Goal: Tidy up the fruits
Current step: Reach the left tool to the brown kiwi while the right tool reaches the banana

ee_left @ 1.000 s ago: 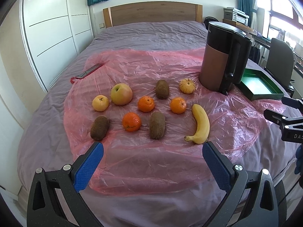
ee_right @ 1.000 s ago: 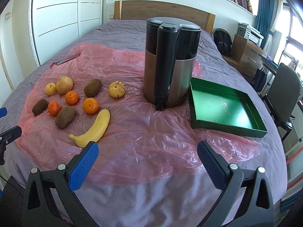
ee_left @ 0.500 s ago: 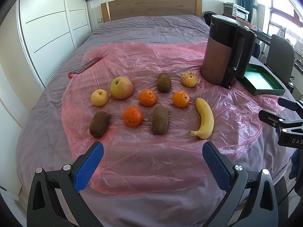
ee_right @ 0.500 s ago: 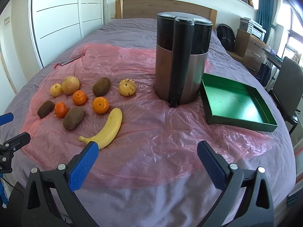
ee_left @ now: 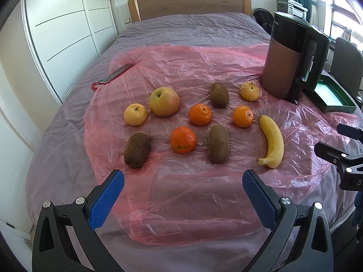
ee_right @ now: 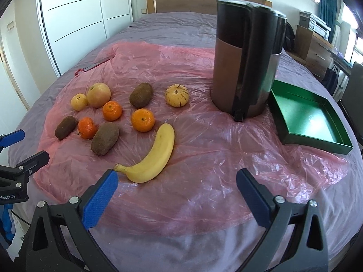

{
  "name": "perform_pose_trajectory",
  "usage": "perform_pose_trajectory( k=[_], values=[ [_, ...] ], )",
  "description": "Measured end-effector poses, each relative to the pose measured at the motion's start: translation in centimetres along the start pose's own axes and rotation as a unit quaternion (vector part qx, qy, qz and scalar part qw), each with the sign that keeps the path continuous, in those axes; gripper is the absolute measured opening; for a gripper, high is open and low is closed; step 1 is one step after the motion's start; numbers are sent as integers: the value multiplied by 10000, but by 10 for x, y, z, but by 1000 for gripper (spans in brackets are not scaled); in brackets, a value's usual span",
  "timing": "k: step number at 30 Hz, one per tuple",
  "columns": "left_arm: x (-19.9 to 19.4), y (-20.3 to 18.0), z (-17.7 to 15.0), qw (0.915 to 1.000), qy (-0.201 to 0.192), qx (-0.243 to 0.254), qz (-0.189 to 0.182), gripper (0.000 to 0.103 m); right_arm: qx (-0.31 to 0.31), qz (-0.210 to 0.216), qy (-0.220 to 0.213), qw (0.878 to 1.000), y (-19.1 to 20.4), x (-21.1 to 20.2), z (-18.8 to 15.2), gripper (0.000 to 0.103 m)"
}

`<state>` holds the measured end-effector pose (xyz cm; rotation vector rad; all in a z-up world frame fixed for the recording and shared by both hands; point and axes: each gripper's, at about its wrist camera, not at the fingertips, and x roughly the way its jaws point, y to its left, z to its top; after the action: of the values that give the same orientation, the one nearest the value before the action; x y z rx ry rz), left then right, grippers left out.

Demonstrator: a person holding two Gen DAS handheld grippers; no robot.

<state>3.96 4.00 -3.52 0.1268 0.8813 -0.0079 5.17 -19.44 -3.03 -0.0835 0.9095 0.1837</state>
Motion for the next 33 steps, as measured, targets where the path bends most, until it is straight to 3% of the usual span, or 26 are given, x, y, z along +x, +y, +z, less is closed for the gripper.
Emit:
perform_pose_trajectory(
  k=[6, 15, 20, 25, 33],
  values=[
    [21, 28, 0, 9990, 350, -267, 109, 102, 4, 159, 194, 9997, 14, 21, 6, 103],
    [40, 92, 5, 9950, 433, -830, 342, 102, 202, 303, 233, 9991, 28, 44, 18, 103],
    [59, 115, 12, 9945, 544, -872, 177, 88, 430, 289, 231, 9984, 28, 55, 24, 103],
    [77, 106, 19, 9957, 704, -570, -169, 79, 543, 369, 412, 9970, 28, 71, 25, 103],
    [101, 101, 26, 9948, 904, -324, -332, 64, 787, 413, 538, 9946, 24, 90, 28, 101]
  ],
)
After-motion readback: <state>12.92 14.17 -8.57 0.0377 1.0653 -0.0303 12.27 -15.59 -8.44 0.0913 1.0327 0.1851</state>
